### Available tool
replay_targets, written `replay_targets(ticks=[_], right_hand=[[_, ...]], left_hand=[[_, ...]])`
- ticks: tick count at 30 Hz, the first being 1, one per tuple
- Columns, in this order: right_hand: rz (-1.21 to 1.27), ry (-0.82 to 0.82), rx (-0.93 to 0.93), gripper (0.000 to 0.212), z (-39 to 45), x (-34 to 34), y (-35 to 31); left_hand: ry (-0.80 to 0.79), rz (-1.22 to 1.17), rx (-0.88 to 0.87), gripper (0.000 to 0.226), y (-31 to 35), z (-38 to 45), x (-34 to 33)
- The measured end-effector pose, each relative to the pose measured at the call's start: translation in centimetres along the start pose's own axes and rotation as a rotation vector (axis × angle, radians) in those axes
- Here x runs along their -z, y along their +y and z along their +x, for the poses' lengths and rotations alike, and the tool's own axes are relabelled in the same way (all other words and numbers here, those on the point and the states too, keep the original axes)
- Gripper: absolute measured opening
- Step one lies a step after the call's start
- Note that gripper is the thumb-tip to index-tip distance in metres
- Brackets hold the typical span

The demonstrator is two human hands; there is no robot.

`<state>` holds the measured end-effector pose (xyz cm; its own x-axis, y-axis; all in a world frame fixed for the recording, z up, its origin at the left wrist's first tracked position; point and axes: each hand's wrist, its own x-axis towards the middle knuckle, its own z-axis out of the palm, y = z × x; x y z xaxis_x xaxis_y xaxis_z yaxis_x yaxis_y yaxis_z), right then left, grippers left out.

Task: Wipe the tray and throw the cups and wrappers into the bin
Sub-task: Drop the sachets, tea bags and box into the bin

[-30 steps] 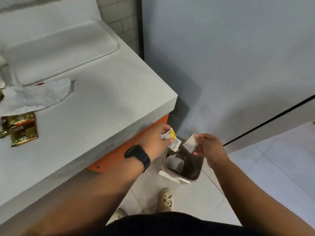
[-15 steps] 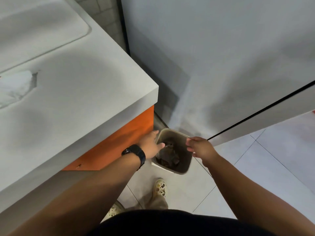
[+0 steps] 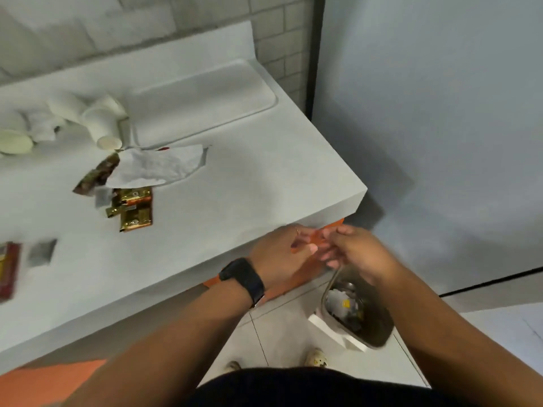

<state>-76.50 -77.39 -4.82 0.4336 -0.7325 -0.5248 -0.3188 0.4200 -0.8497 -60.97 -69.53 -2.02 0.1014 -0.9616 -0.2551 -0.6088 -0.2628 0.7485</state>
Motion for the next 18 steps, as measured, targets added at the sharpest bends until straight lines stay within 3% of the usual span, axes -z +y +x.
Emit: replay_targets(ticks=[8,18], right_hand=[[-0.063,-0.222,0.106,0.019,-0.2,-8.2,-5.4],[-0.084,-0.179,0.169,0.014,0.7,-17.5,-8.0]], left_hand=[[0.308,-0.053,0.071,0.026,-3.6,-4.9,8.5],[0.451,0.001,0.221,0.029,-10.2,-10.3,16.1]])
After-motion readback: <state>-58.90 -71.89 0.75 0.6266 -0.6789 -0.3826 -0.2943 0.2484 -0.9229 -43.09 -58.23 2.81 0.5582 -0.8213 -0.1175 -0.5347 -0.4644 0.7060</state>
